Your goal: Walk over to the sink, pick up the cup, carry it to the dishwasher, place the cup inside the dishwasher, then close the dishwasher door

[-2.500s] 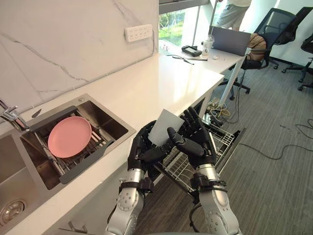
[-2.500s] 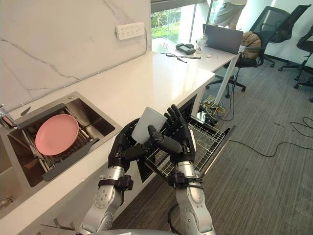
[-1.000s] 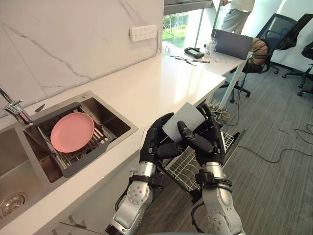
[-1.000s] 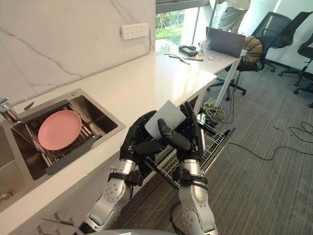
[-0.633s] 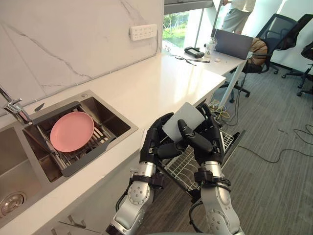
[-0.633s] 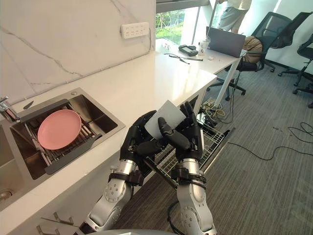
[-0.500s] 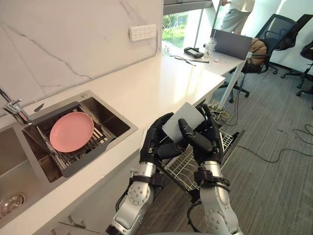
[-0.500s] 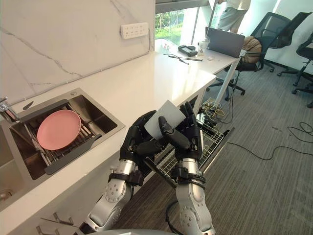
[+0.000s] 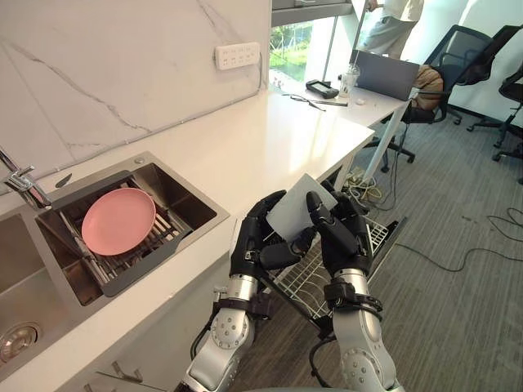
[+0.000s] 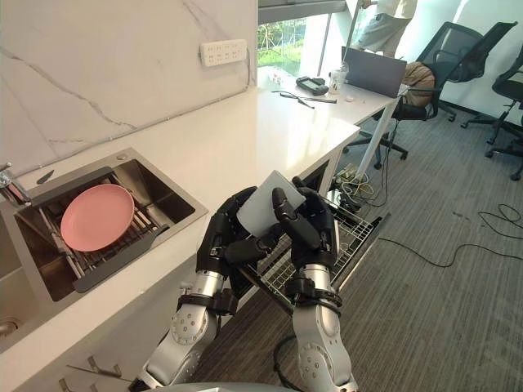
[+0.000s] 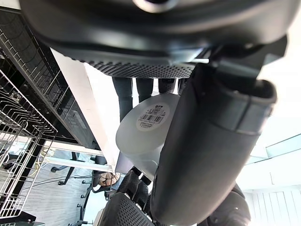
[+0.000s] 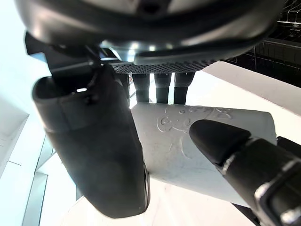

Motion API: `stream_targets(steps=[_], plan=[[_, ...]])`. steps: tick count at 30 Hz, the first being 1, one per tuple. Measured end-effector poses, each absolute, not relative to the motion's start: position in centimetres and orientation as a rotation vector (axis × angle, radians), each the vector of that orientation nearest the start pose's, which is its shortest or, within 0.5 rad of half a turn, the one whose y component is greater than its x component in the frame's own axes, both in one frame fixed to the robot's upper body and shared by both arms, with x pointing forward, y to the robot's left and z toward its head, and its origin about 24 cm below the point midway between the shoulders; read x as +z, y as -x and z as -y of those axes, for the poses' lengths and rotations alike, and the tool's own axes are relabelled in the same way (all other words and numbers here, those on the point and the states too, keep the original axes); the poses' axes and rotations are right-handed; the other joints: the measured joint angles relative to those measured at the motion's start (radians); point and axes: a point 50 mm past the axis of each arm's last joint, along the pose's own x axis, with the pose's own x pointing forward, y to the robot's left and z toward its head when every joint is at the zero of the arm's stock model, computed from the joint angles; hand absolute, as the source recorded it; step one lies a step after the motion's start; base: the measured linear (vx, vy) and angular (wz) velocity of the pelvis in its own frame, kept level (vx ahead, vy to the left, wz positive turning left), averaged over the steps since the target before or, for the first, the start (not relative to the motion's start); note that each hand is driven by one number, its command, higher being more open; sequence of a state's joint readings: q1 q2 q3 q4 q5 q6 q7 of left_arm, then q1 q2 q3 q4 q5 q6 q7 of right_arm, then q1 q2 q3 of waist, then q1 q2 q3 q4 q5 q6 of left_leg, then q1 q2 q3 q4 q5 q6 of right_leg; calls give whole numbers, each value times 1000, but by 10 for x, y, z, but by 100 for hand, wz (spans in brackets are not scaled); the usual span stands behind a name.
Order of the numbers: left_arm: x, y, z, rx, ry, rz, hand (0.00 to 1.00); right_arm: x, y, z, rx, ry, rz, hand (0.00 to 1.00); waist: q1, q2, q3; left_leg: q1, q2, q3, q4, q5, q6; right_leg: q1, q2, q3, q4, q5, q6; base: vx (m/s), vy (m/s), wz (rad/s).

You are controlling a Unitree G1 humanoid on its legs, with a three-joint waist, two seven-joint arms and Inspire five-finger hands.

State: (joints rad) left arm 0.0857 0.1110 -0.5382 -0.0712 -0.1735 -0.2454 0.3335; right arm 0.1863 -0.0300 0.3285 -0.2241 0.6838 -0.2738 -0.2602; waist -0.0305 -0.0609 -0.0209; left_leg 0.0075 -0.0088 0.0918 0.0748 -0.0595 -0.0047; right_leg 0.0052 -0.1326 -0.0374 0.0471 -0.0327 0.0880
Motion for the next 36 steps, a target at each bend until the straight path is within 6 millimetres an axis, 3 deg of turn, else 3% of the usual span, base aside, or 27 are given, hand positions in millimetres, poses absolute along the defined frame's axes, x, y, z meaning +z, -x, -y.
stream_targets(steps=[14, 19, 26, 36], plan=[[50, -206, -58, -224, 204, 119, 90, 68, -216, 122, -94, -737, 159, 30, 0, -3, -7, 24, 0, -1, -38, 19, -1, 8, 2, -3, -5, 2, -1, -2, -1, 0], [52, -205, -61, -238, 211, 128, 90, 68, -217, 138, -172, -707, 192, 30, 0, -4, -7, 28, 0, -1, -46, 19, -1, 12, 2, -5, -11, 2, 0, 0, 0, 0], [53, -209, -83, -141, 275, 125, 90, 68, -217, 163, -271, -643, 234, 30, -3, -4, -7, 30, 0, -2, -54, 19, -1, 15, 2, -8, -19, 3, 0, 0, 0, 0], [31, -194, -90, -175, 350, 15, 90, 67, -213, 192, -387, -576, 265, 30, -7, -7, 5, 38, 0, -2, -59, 18, -1, 23, 2, -9, -24, 3, 0, 0, 0, 0]])
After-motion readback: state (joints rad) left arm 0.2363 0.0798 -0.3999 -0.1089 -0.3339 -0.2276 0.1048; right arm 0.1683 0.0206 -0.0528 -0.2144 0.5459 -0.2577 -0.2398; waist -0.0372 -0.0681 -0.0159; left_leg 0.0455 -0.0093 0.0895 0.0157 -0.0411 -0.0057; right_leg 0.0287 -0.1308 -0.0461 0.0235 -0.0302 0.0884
